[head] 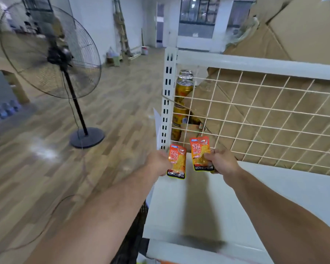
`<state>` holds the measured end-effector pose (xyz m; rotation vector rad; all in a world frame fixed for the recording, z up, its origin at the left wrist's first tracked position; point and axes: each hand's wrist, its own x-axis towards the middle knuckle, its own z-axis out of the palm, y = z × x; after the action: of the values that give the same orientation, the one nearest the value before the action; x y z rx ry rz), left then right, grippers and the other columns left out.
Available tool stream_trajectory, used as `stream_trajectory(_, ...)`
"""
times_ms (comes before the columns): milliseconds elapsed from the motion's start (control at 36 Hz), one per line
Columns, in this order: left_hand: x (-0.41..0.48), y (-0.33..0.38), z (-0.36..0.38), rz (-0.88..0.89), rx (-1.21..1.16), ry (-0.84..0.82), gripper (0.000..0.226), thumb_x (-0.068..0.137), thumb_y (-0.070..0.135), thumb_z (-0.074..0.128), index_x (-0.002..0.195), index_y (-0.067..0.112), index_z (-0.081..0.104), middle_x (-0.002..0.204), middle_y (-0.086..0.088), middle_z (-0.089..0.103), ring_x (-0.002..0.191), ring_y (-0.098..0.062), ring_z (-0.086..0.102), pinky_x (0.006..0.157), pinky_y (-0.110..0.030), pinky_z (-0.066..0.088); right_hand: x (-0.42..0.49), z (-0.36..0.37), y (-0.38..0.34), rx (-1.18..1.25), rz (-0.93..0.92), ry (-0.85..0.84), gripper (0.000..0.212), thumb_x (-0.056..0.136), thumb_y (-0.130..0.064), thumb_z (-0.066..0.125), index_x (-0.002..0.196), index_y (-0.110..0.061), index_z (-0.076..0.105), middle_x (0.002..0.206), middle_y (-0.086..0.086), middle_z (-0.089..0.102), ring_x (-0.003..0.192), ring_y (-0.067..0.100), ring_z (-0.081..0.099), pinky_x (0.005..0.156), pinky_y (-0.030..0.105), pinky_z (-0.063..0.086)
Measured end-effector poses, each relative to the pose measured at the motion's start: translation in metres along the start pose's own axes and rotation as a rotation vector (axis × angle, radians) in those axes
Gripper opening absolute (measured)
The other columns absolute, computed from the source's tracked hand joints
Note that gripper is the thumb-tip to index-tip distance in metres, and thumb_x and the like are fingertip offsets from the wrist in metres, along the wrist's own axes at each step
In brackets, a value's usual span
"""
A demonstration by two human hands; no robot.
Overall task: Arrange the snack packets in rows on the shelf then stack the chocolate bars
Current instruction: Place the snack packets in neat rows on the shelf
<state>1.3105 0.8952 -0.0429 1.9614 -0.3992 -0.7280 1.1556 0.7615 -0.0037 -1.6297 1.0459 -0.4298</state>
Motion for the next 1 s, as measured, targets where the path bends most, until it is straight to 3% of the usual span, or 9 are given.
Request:
stream_trajectory(56, 0.004, -0.004, 0.003, -0.008, 0.039, 0.017, 0.029, 0.078, -0.004, 0.066, 0.069, 0.018, 0.049, 0.079, -0.012, 0.06, 0.073, -0.03, 0.063, 0.062, -0.035, 0.054, -0.001, 0.0, 0.003, -0.02, 0.005, -0.003, 0.017, 0.09, -0.012, 0.066, 0.074, -0.017, 0.061, 0.067, 0.001, 0.063, 0.062, 0.016, 0.058, 0.059, 0.028, 0.042)
stream_trajectory(139, 0.01, -0.009, 0.009, -0.002, 0.157, 0.073, 0.012, 0.07, 0.005, 0.069, 0.077, 0.009, 0.061, 0.096, -0.022, 0.07, 0.093, -0.037, 0.07, 0.066, -0.043, 0.057, -0.001, -0.001, 0.005, -0.056, 0.003, 0.005, 0.021, 0.09, -0.013, 0.066, 0.071, -0.02, 0.061, 0.067, -0.001, 0.063, 0.063, 0.016, 0.056, 0.059, 0.027, 0.04)
stream_trajectory(194, 0.011, -0.009, 0.012, 0.015, 0.285, 0.1, 0.016, 0.071, 0.011, 0.07, 0.085, 0.008, 0.064, 0.096, -0.014, 0.071, 0.09, -0.03, 0.07, 0.064, -0.035, 0.055, 0.002, -0.002, 0.008, -0.055, 0.015, 0.012, 0.019, 0.09, -0.014, 0.066, 0.074, -0.021, 0.063, 0.07, 0.0, 0.064, 0.065, 0.016, 0.056, 0.058, 0.027, 0.039)
stream_trajectory(250, 0.01, -0.008, 0.011, 0.047, 0.425, 0.087, 0.011, 0.075, 0.015, 0.066, 0.077, 0.013, 0.056, 0.087, -0.007, 0.066, 0.078, -0.022, 0.066, 0.054, -0.024, 0.044, 0.005, 0.0, 0.012, -0.07, 0.03, 0.006, 0.011, 0.09, -0.015, 0.066, 0.08, -0.019, 0.065, 0.072, 0.001, 0.064, 0.064, 0.015, 0.056, 0.057, 0.027, 0.038)
stream_trajectory(361, 0.017, -0.016, 0.013, 0.098, 0.5, 0.109, 0.007, 0.076, 0.012, 0.057, 0.079, 0.012, 0.052, 0.084, -0.007, 0.06, 0.068, -0.023, 0.054, 0.044, -0.025, 0.033, 0.009, 0.004, 0.019, -0.087, 0.065, 0.003, 0.013, 0.089, -0.015, 0.068, 0.078, -0.014, 0.061, 0.076, 0.006, 0.062, 0.066, 0.019, 0.055, 0.055, 0.026, 0.037)
stream_trajectory(611, 0.019, -0.02, 0.022, 0.238, 0.666, 0.109, 0.033, 0.087, 0.01, 0.052, 0.12, 0.012, 0.048, 0.109, -0.011, 0.062, 0.102, -0.032, 0.062, 0.075, -0.034, 0.051, 0.016, 0.006, 0.022, -0.079, 0.092, -0.003, 0.013, 0.09, -0.015, 0.067, 0.079, -0.013, 0.061, 0.076, 0.005, 0.062, 0.066, 0.019, 0.054, 0.054, 0.026, 0.037)
stream_trajectory(750, 0.028, -0.021, 0.021, 0.304, 0.681, 0.066, 0.028, 0.09, 0.014, 0.05, 0.116, 0.014, 0.062, 0.116, -0.005, 0.066, 0.103, -0.027, 0.063, 0.079, -0.03, 0.048, 0.022, 0.006, 0.024, -0.083, 0.096, -0.003, 0.011, 0.09, -0.018, 0.067, 0.08, -0.014, 0.063, 0.081, 0.007, 0.065, 0.071, 0.021, 0.057, 0.055, 0.027, 0.039)
stream_trajectory(889, 0.028, -0.016, 0.021, 0.299, 0.643, 0.083, 0.021, 0.088, 0.013, 0.056, 0.105, 0.01, 0.068, 0.101, -0.01, 0.069, 0.094, -0.03, 0.066, 0.083, -0.037, 0.055, 0.029, 0.006, 0.028, -0.092, 0.098, -0.005, 0.009, 0.089, -0.018, 0.068, 0.083, -0.014, 0.064, 0.081, 0.009, 0.066, 0.066, 0.022, 0.057, 0.051, 0.025, 0.038)
stream_trajectory(1000, 0.031, -0.018, 0.022, 0.303, 0.641, 0.086, 0.022, 0.091, 0.015, 0.055, 0.108, 0.012, 0.068, 0.104, -0.009, 0.07, 0.096, -0.028, 0.065, 0.082, -0.034, 0.054, 0.034, 0.009, 0.03, -0.09, 0.107, -0.026, 0.013, 0.089, -0.017, 0.069, 0.079, -0.014, 0.063, 0.082, 0.009, 0.066, 0.067, 0.023, 0.058, 0.05, 0.025, 0.039)
